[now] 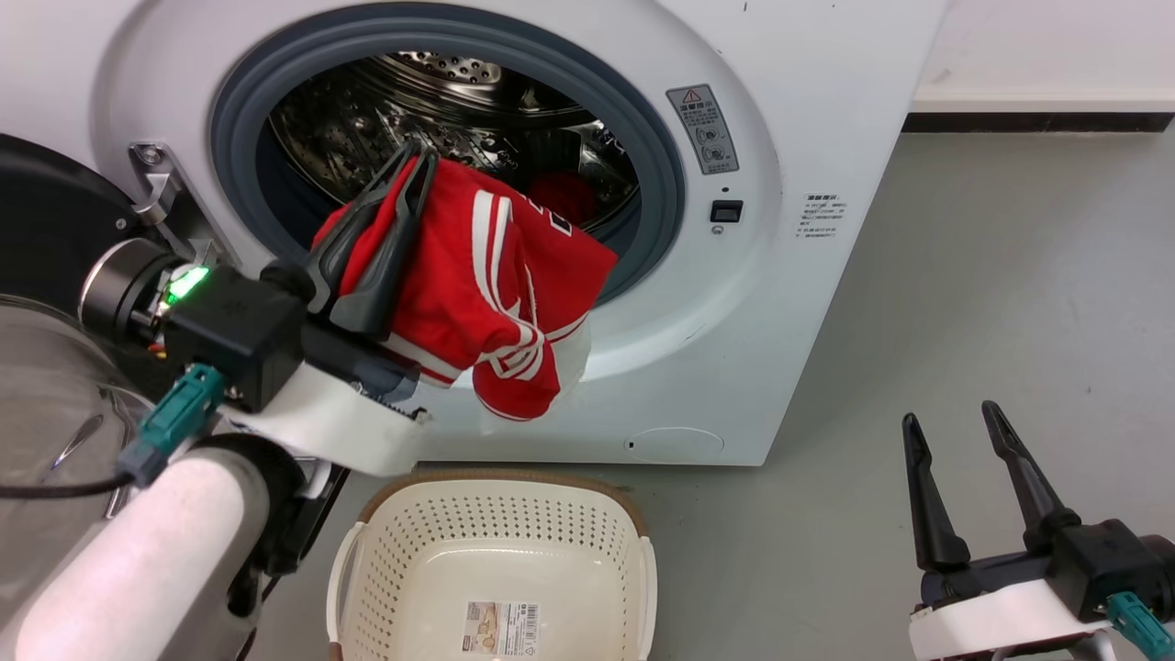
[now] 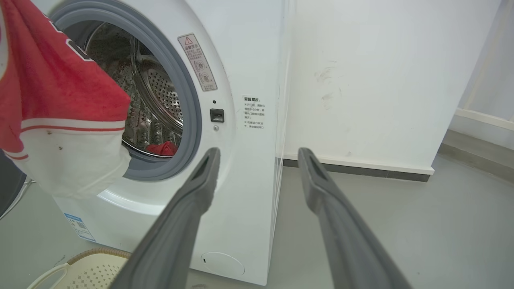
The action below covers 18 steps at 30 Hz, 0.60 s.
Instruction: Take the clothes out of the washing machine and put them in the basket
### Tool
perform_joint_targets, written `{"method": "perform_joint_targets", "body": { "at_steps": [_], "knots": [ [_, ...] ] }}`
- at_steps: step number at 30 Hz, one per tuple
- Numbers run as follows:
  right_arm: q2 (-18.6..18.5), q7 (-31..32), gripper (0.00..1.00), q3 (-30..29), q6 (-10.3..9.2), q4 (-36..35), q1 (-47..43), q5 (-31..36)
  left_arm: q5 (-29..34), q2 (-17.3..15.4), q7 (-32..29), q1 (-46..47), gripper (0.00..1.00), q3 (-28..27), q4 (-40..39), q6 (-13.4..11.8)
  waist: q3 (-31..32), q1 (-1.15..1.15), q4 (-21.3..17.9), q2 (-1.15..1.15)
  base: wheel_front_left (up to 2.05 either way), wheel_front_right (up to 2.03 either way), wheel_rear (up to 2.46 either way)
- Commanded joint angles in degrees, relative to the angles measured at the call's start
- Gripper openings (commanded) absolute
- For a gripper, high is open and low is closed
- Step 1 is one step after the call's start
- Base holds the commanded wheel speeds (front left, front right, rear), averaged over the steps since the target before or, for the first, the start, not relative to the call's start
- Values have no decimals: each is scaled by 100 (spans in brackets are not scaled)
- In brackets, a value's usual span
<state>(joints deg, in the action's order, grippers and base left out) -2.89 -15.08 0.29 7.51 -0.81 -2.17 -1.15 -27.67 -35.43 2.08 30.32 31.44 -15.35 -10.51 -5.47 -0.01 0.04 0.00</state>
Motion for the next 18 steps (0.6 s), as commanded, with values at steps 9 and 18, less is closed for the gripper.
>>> {"method": "perform_joint_targets", "body": {
  "at_steps": [9,18],
  "knots": [
    [3,-13,100,-43,-4,16,53,-50,-19,-162,-96,-664,0,93,-542,-230,-154,1,28,0,0,0,0],
    [3,-14,100,-85,-4,-11,212,-23,-256,-35,42,-1382,0,406,-123,-222,-453,1,3,0,0,0,0]
  ]
}}
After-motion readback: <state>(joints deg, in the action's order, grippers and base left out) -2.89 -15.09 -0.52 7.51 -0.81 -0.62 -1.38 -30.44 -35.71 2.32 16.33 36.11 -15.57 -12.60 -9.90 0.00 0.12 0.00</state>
